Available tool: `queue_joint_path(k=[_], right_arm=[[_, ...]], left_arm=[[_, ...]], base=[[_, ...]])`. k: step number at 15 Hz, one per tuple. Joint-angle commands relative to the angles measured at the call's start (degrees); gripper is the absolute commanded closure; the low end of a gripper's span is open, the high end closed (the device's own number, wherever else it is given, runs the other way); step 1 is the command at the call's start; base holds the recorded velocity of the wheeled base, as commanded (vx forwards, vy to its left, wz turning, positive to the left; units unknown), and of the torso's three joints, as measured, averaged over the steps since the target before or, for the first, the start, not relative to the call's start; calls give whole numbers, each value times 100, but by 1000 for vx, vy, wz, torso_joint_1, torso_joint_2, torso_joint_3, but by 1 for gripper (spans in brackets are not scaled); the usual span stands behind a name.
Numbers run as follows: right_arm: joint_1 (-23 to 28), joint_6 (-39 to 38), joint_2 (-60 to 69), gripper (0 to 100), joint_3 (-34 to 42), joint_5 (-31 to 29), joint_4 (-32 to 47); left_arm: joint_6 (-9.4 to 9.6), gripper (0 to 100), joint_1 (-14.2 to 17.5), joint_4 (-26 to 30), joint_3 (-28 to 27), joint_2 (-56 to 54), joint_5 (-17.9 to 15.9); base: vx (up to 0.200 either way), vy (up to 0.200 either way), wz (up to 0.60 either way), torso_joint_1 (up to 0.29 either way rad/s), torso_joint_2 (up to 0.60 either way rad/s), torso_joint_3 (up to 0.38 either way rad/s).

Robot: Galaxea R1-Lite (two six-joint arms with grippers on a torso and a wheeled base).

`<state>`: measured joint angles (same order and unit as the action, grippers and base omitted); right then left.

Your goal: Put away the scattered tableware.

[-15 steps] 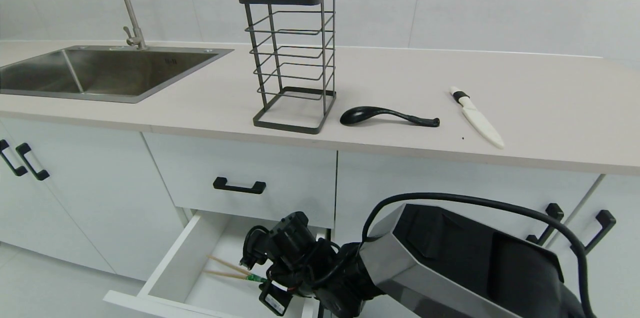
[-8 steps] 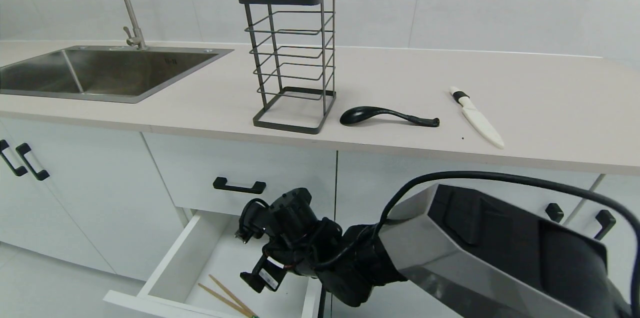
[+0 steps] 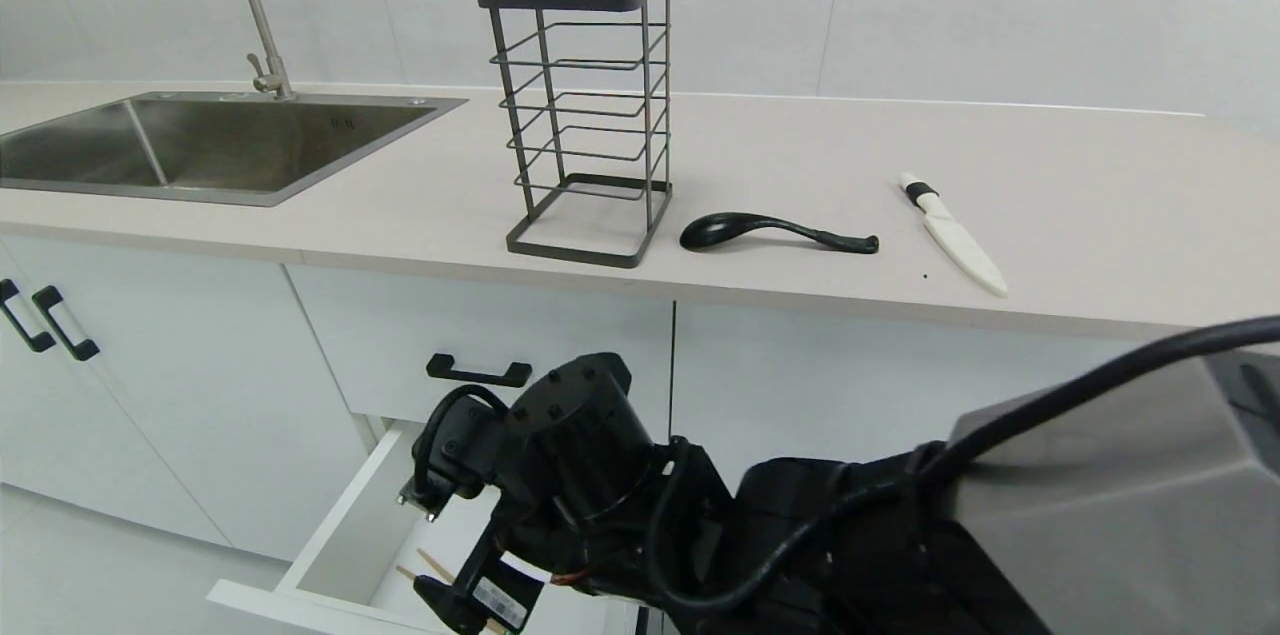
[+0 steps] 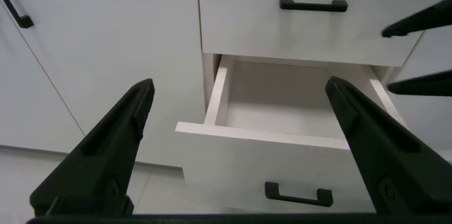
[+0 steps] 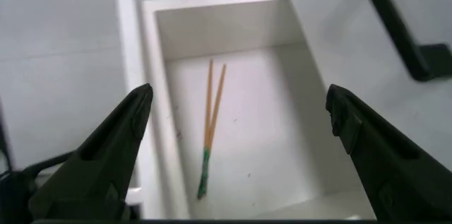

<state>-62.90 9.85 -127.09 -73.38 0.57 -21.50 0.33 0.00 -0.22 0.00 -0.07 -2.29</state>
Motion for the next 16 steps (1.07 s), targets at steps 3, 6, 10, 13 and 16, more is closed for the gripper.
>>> queue_joint_path(k=[3, 6, 10, 13, 16], right_arm=[[-126, 35, 887, 0, 1633, -312, -891], [-126, 35, 879, 0, 1959, -312, -1418], [-126, 70, 887, 0, 2099, -312, -1427], [-126, 140, 896, 0, 2178, -312, -1436], [-178, 140, 896, 0, 2187, -312, -1436]], left_arm=[[2, 0, 0, -4, 0, 7, 1], [2, 0, 0, -4, 0, 7, 1], [2, 0, 0, -4, 0, 7, 1], [2, 0, 0, -4, 0, 7, 1], [2, 0, 0, -4, 0, 7, 1]], base=[[0, 0, 0, 0, 0, 0], [0, 0, 0, 0, 0, 0], [0, 0, 0, 0, 0, 0], [0, 0, 0, 89, -106, -42], [0, 0, 0, 229, -447, -201]])
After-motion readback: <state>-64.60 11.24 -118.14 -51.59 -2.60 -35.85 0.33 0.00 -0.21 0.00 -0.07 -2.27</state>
